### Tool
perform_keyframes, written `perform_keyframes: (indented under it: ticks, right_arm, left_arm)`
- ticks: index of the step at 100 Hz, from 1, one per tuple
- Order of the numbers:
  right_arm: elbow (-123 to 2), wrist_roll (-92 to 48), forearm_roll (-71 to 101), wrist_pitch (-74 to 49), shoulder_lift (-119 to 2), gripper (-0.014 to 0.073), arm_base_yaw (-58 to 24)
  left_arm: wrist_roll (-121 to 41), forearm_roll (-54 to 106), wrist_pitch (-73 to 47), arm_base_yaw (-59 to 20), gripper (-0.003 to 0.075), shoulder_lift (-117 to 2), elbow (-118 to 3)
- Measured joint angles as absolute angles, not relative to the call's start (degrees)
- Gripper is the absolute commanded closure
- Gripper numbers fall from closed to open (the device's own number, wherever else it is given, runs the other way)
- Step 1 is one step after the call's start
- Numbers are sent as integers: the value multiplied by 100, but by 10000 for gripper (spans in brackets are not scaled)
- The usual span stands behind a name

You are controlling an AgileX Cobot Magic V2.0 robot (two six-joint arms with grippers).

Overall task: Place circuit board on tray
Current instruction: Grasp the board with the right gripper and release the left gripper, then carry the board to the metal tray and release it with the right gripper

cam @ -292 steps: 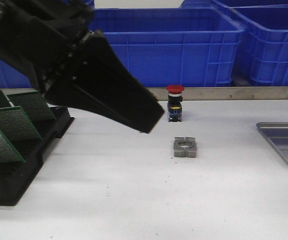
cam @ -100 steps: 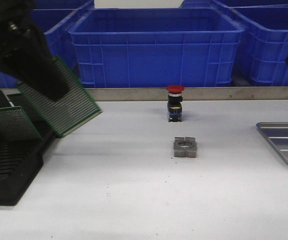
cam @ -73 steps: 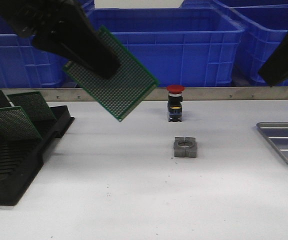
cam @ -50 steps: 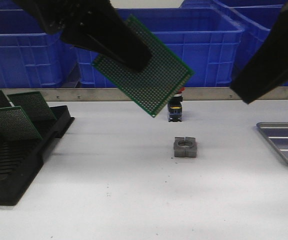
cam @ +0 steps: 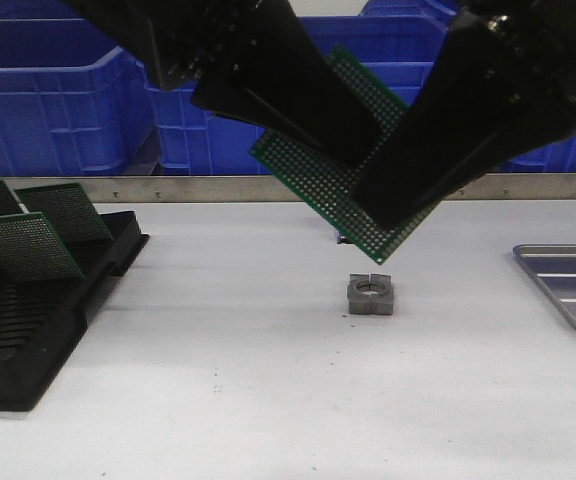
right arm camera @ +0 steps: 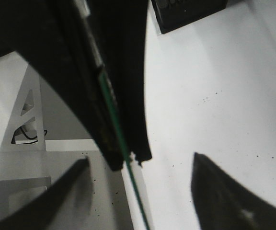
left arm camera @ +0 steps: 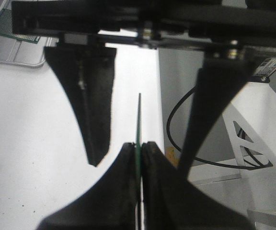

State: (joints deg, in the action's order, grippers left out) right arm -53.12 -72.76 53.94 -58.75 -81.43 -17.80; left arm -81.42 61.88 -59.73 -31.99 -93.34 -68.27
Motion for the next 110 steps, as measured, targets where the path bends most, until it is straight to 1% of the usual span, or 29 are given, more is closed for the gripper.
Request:
perform_keyframes:
  ticks: [1,4,7,12,14,18,23,30,32,34,37,39,41,42,47,52,66,80,95,110]
  right_arm:
    - [-5312,-7276,5394,-5875,-8143,429,-1780]
    - [-5312,-7276,5394,-5875,-8143,479,-1780]
    - [-5312,-7276,5394,-5875,-8143,554,-1780]
    - [-5312,-7276,5394,-5861,-8143,647,-1780]
    - [-5312,-7276,5394,-5860,-8143,668,-1780]
    - [-5312,-7328,5394,-5882,-8143,657,-1780]
    - [-5312,-7407,5368,-5921,-8143,660,-1791]
    - [-5312,-7421,5368,-5960,-8143,662,-1792]
    - [-5322,-7421,5368,-5971,-8143,662,-1792]
    - [-5315,-7421,5368,-5971,-8143,662,-1792]
    - [-5315,-7405,5382,-5971,-8143,662,-1792]
    - [-5315,-7405,5382,-5960,-8143,662,-1792]
    - [-5315,-7391,5392,-5947,-8143,662,-1792]
    - [-5315,-7378,5392,-5946,-8143,662,-1792]
    - [-5315,-7315,5392,-5923,-8143,662,-1792]
    - [-5315,-7189,5366,-5936,-8143,662,-1792]
    - [-5325,-6587,4871,-6166,-8143,662,-1768]
    - [-5325,-5674,4073,-6384,-8143,662,-1487]
    - [-5325,-5093,3698,-6315,-8143,662,-765]
    - [-5325,-4848,3651,-5678,-8143,662,69]
  left_arm:
    - [-8142,6197,-5973,-3199,737,-9344,-6827]
    - [-8142,6197,-5958,-3199,737,-9344,-6827]
    - [-8142,6197,-5960,-3199,737,-9344,-6827]
    - [-8142,6201,-5952,-3199,737,-9346,-6827]
    - [-8142,6201,-5952,-3199,736,-9346,-6827]
    - [-8156,6201,-5952,-3199,734,-9356,-6827]
    - [-8168,6201,-6010,-3199,712,-9356,-6827]
    - [-8168,6201,-6020,-3199,621,-9356,-6827]
    - [-8168,6212,-6020,-3199,582,-9356,-6827]
    - [-8168,6212,-6007,-3199,525,-9356,-6827]
    - [-8168,6212,-5998,-3199,479,-9356,-6827]
    - [-8168,6229,-5998,-3199,419,-9356,-6827]
    - [-8168,6244,-5998,-3199,391,-9356,-6827]
    - [-8168,6258,-5998,-3199,363,-9356,-6827]
    - [-8168,6300,-5998,-3199,286,-9356,-6827]
    - [-8168,6341,-5985,-3199,244,-9356,-6827]
    - [-8168,6379,-5832,-3199,245,-9356,-6827]
    - [-8168,6403,-5608,-3199,245,-9356,-6827]
    - [-8168,6415,-5548,-3199,245,-9356,-6827]
    - [-8168,6419,-5548,-3199,245,-9356,-6827]
